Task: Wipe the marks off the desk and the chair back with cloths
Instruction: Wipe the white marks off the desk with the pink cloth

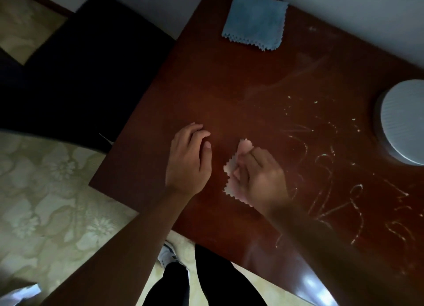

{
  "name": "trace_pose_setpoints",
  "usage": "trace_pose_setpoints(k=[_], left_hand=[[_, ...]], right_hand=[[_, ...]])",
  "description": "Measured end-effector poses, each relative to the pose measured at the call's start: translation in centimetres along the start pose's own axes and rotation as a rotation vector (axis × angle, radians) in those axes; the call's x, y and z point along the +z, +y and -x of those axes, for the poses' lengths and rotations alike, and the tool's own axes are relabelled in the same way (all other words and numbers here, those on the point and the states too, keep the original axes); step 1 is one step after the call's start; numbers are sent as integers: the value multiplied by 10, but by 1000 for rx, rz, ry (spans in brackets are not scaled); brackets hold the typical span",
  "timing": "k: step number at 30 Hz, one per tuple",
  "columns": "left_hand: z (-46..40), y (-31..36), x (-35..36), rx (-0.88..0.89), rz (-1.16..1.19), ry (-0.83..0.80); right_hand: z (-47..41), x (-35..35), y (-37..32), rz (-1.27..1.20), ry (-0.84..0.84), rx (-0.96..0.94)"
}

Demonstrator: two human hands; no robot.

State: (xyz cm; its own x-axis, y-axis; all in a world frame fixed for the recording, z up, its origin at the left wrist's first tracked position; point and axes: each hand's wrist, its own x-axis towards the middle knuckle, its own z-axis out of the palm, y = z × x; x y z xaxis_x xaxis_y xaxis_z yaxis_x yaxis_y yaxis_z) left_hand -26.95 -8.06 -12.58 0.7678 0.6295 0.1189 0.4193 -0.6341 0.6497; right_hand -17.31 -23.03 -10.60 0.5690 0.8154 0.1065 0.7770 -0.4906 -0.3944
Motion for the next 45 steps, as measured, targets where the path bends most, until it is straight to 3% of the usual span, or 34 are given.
trace_pose_setpoints(k=[2, 4, 7, 10, 13, 14, 16, 18, 20, 23, 26, 31, 34, 37, 39, 41, 45], left_hand=[[0, -2, -9, -26, 63, 31], [0, -7, -20, -62, 74, 84], [14, -20, -35, -112, 26, 111], [30, -34, -43, -108, -32, 115], [37, -43, -52, -83, -52, 120], [40, -44, -54, -65, -55, 121], [49, -49, -62, -26, -56, 115], [51, -57, -67, 23, -74, 85], [59, -68, -75, 23, -80, 46], [60, -75, -79, 9, -30, 45], [58, -83, -90, -25, 31, 63], [74, -96, -112, -136, 153, 119], [94, -111, -124, -201, 199, 155], [108, -120, -134, -252, 238, 207], [115, -125, -144, -295, 266, 247], [122, -128, -153, -291, 252, 298], [108, -110, -164, -187, 181, 334]], right_hand=[[-10, -6, 11, -10, 7, -7], [-47, -8, 23, -1, 86, 143], [-62, 18, -15, 42, 106, 216], [-13, 54, -83, -40, 0, -39], [2, 50, -73, -74, -83, -288], [-10, 47, -52, -8, -102, -240], [-53, 40, -13, 198, -73, 48], [-82, 35, 5, 211, 17, 255], [-65, 43, -37, 92, 24, 214], [5, 53, -111, -98, -35, -49], [10, 49, -109, -101, -37, -193], [-50, 21, -63, 106, 111, 182], [-37, 57, -115, 124, 64, 162], [1, 103, -195, -17, 17, -61], [9, 111, -226, -114, -1, -108], [13, 99, -227, -271, 40, 29], [8, 24, -181, -416, 388, 336]])
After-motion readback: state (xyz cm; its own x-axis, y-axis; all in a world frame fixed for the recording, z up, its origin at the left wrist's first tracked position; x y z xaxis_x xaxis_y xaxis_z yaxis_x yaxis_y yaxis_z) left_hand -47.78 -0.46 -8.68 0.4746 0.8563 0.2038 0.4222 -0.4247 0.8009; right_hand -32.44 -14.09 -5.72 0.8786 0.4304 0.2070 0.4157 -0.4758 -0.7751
